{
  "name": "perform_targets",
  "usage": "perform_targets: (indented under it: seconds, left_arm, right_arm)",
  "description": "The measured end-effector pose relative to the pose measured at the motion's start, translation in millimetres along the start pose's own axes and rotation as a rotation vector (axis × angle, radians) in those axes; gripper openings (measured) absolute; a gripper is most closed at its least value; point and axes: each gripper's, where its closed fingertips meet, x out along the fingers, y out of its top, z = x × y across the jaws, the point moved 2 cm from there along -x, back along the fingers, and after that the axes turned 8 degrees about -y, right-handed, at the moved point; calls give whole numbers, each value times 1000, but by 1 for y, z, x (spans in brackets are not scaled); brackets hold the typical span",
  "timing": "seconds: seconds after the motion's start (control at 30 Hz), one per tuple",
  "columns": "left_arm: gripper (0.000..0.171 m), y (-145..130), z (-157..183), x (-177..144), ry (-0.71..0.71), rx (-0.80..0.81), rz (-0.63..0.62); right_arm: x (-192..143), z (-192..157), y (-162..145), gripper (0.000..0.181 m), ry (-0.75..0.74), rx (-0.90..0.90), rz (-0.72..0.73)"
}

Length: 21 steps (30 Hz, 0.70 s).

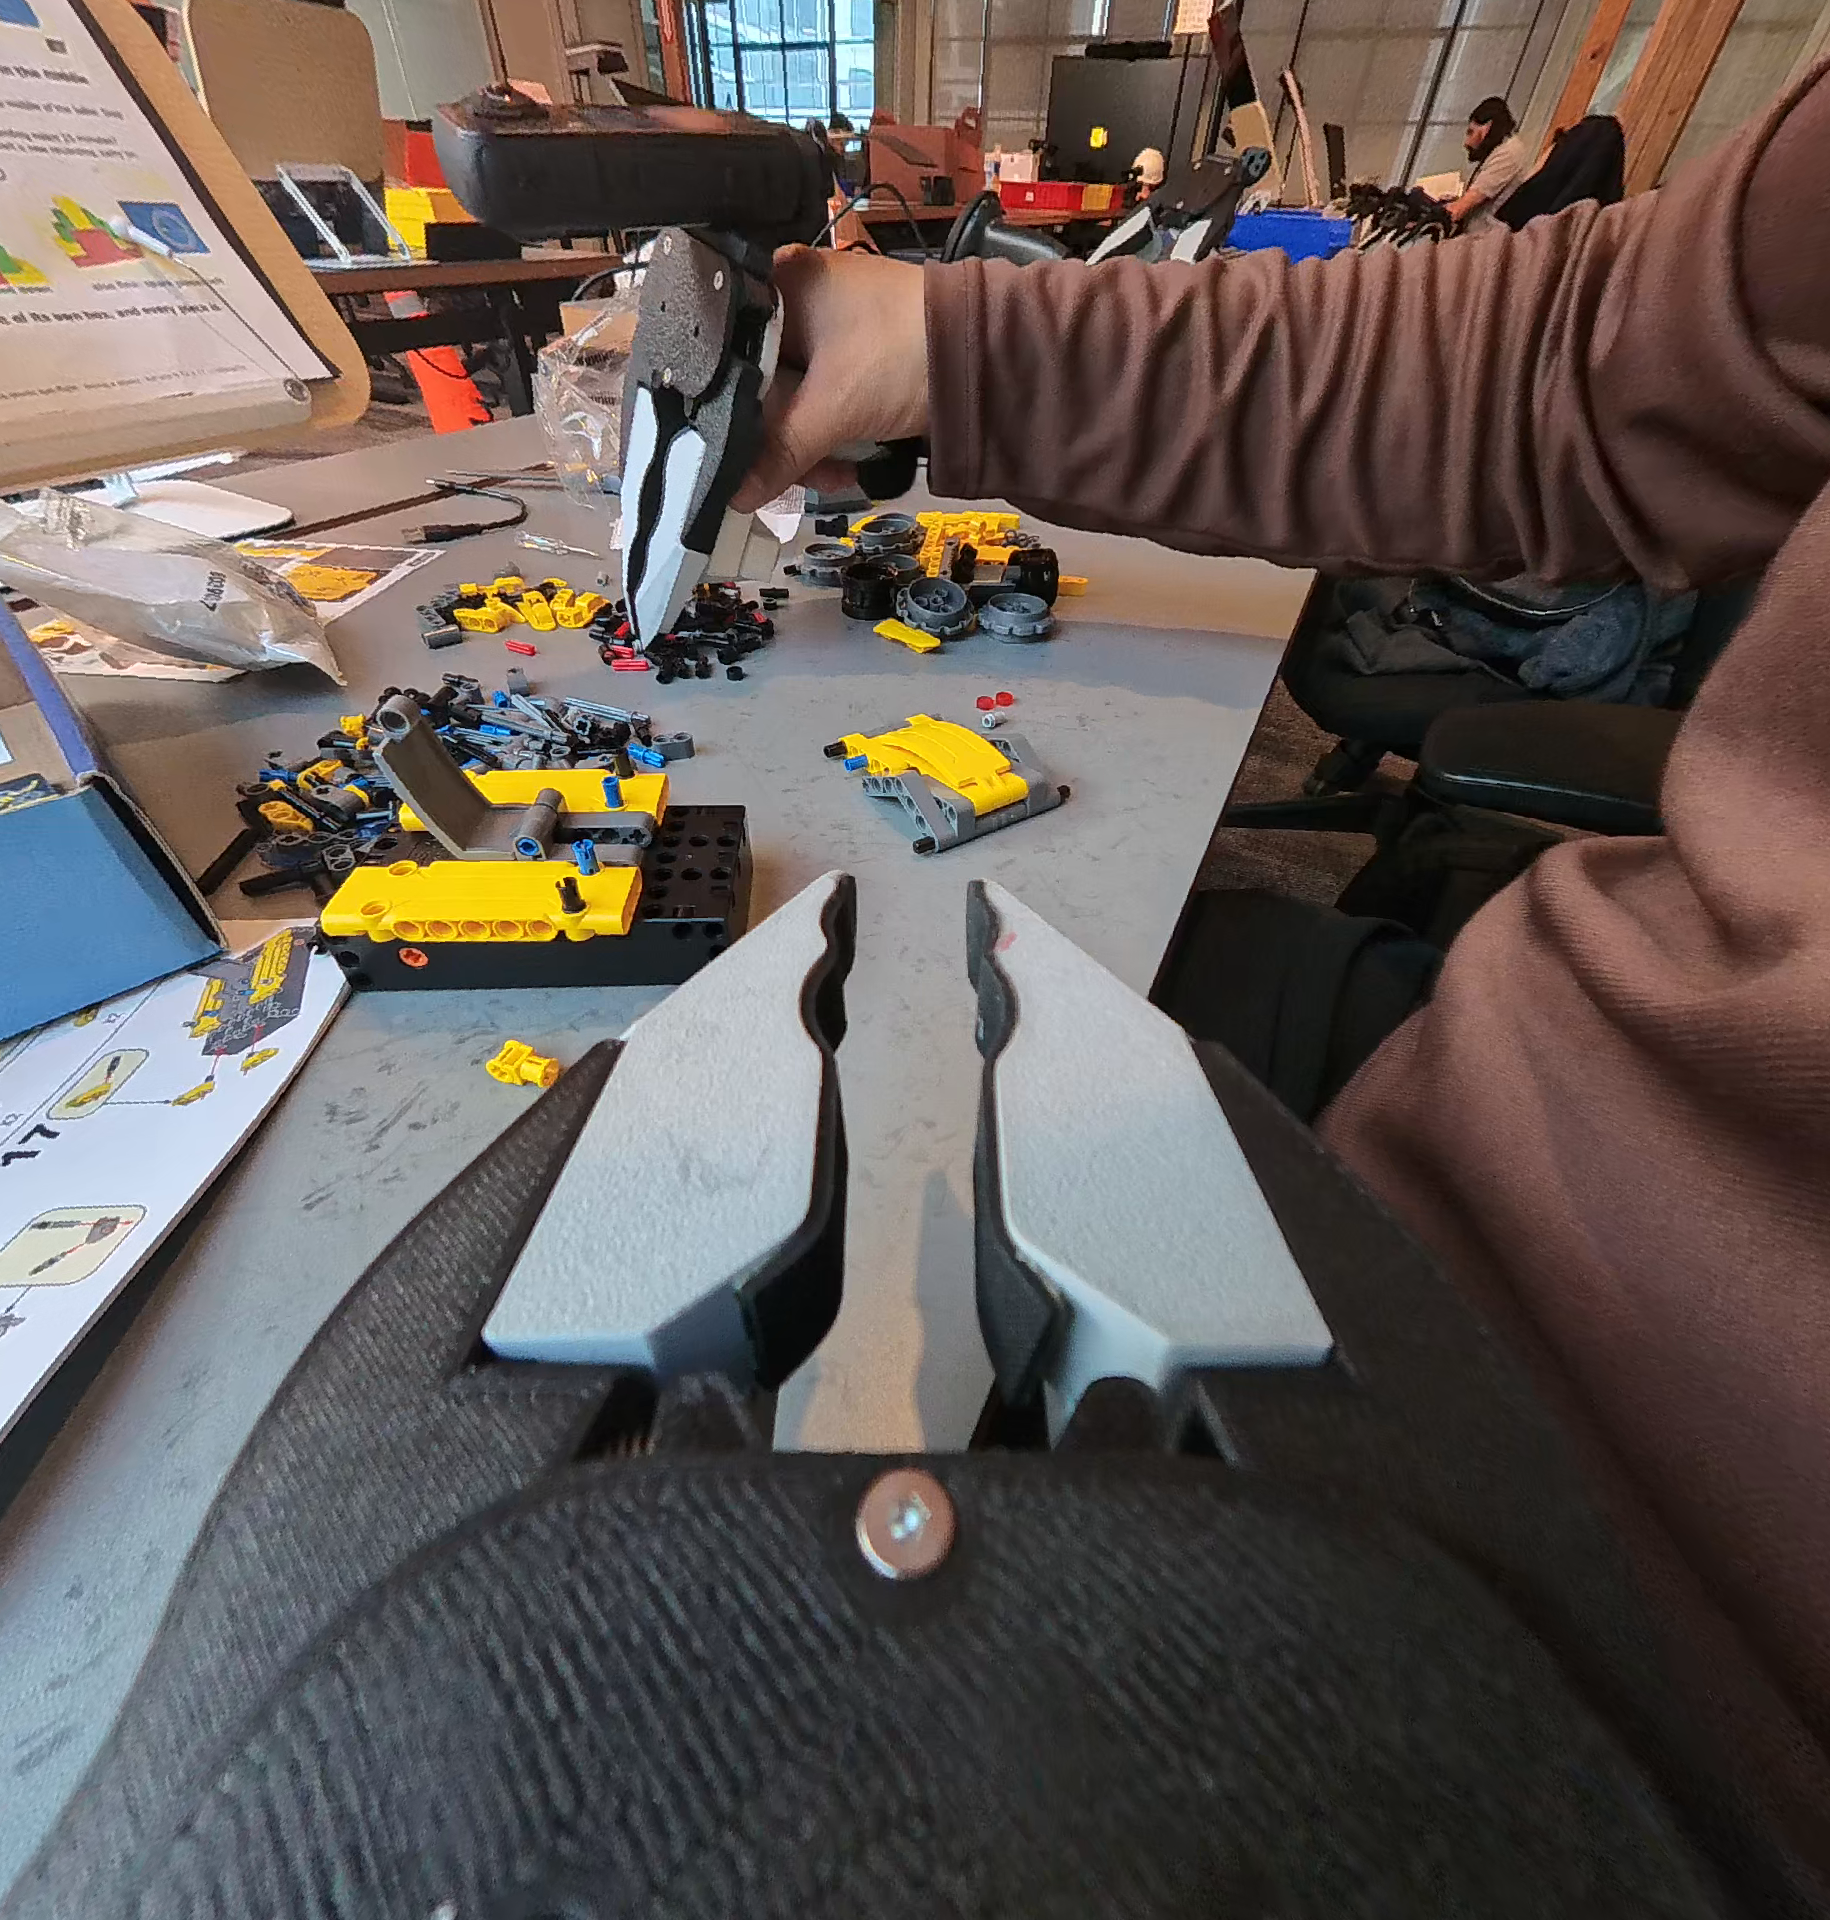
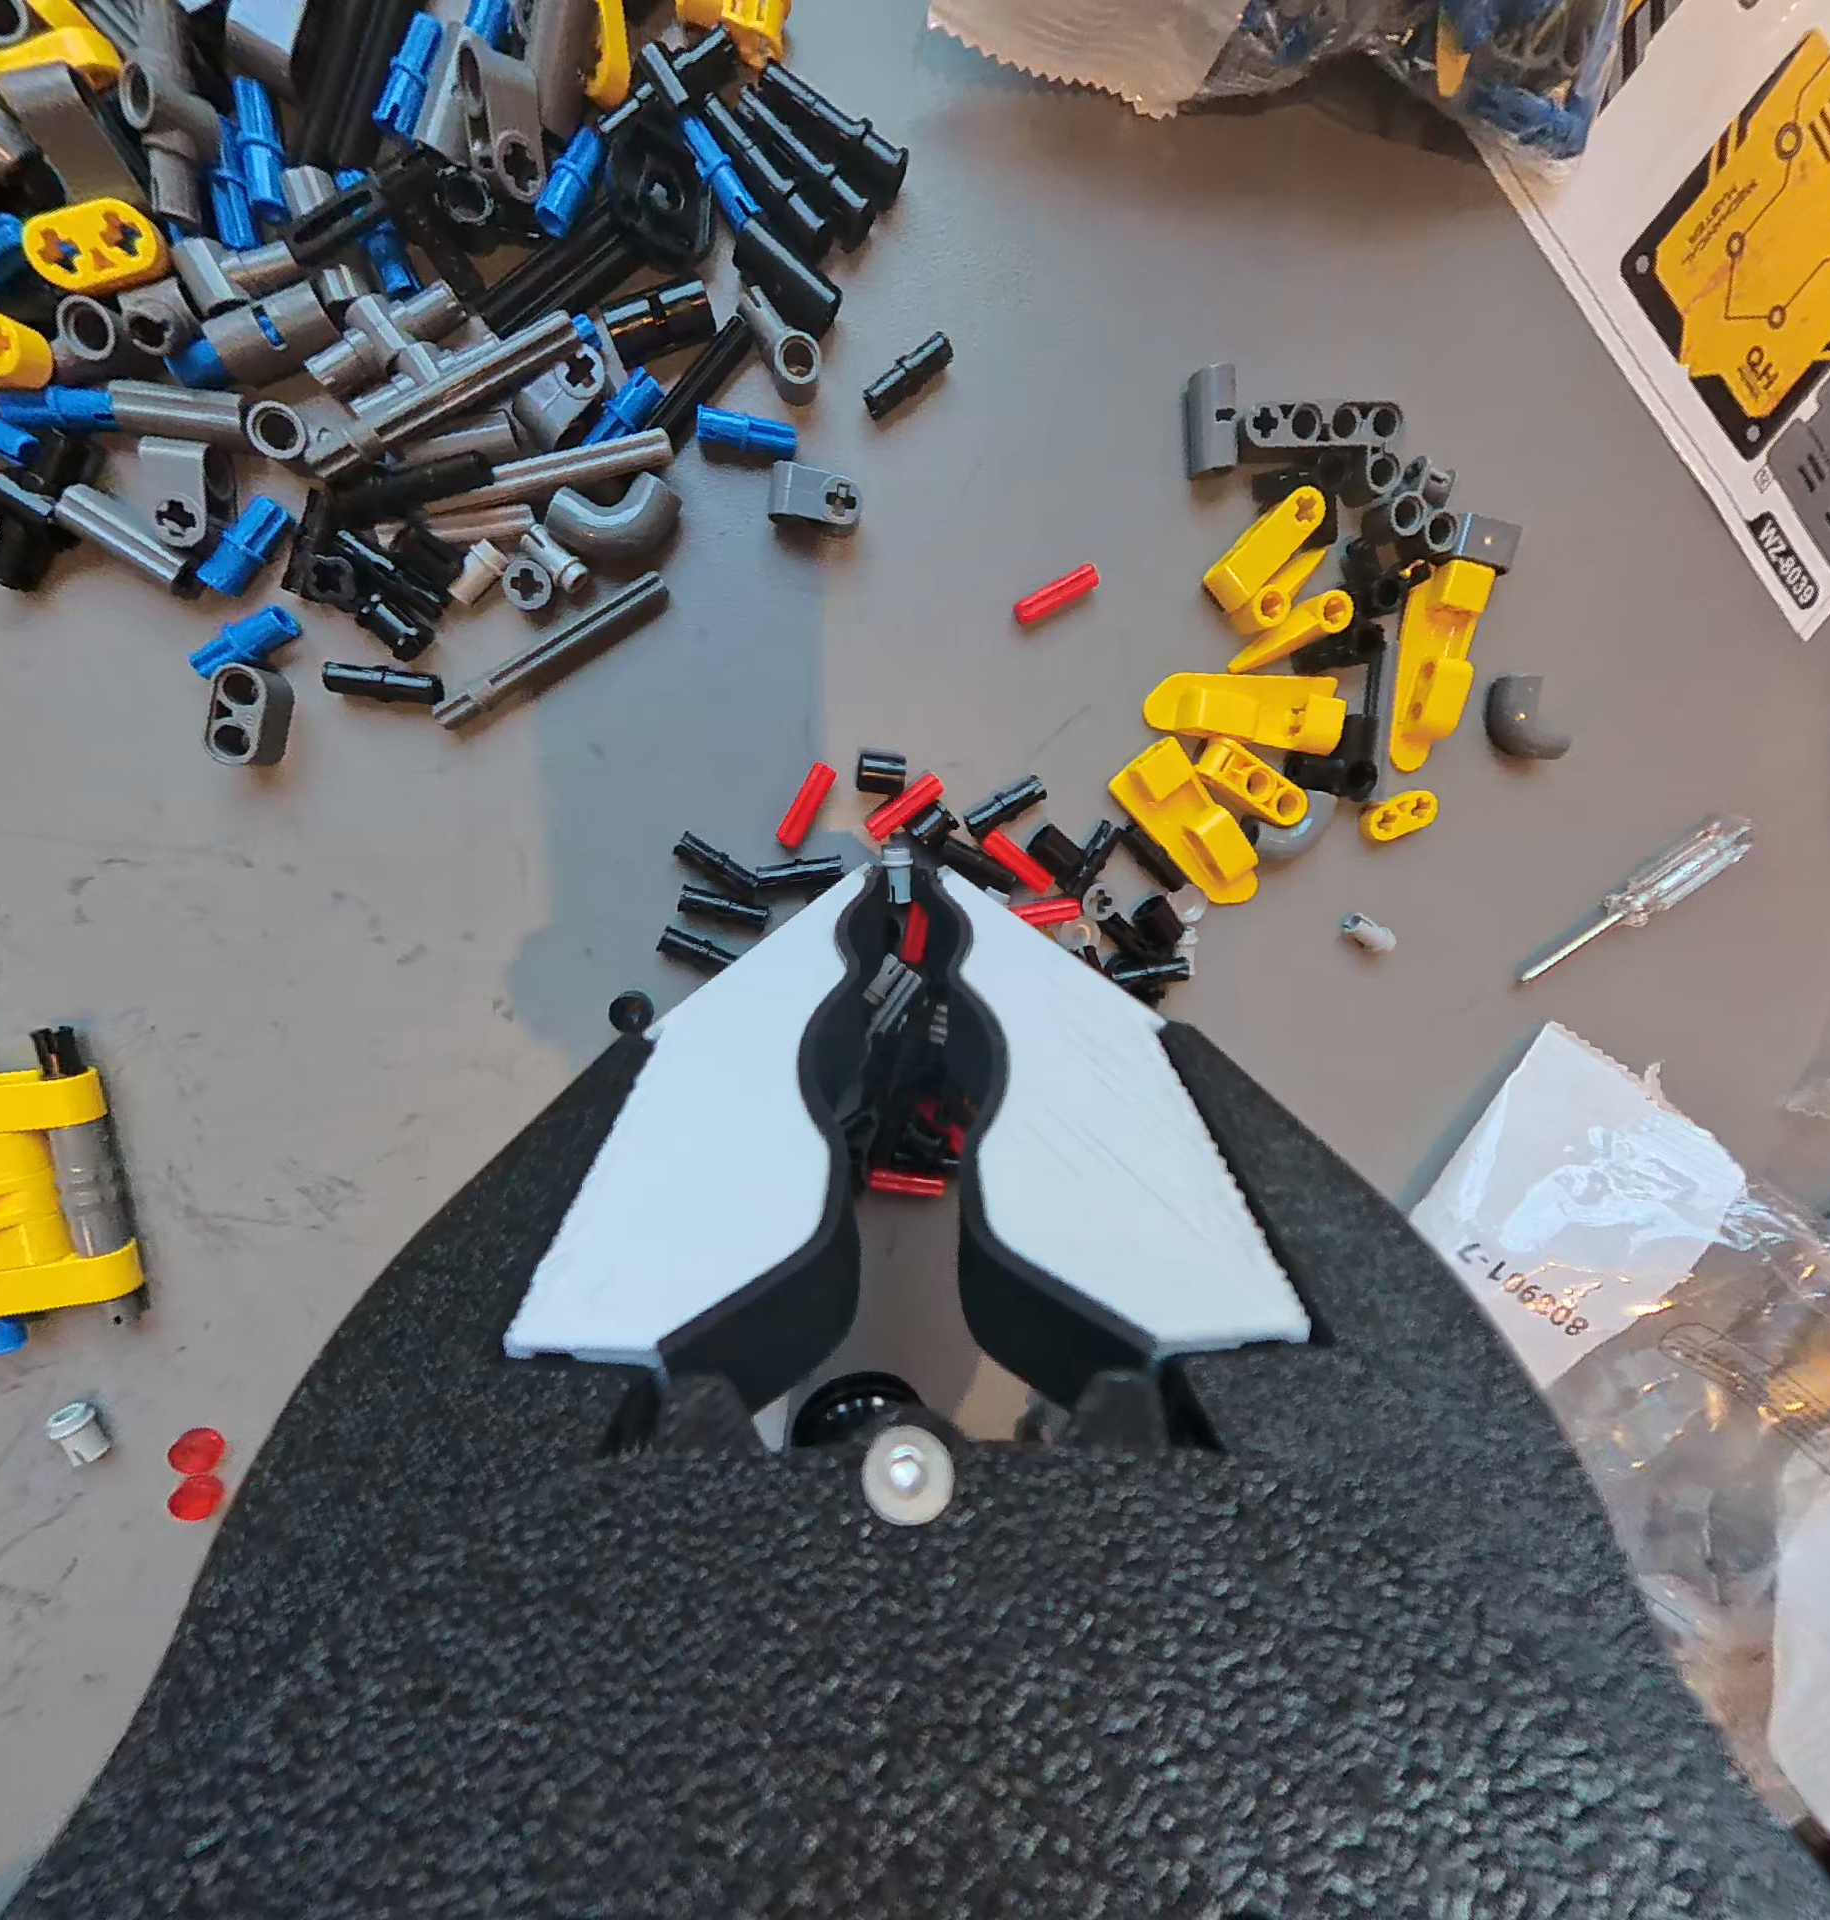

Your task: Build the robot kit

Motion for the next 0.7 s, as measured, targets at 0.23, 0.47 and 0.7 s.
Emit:
perform_targets:
  seconds: [0.23, 0.47, 0.7]
  left_arm:
    - [18, 0, 0, 0, -1, -1, 0]
    - [18, 0, 0, 0, -3, -3, 3]
    - [17, 0, 0, 0, -1, 3, 1]
  right_arm:
    - [-7, -4, 8, 2, -24, -77, 59]
    - [-21, -8, 3, 3, 7, -30, 98]
    - [-62, -32, -17, 3, 72, 23, 130]
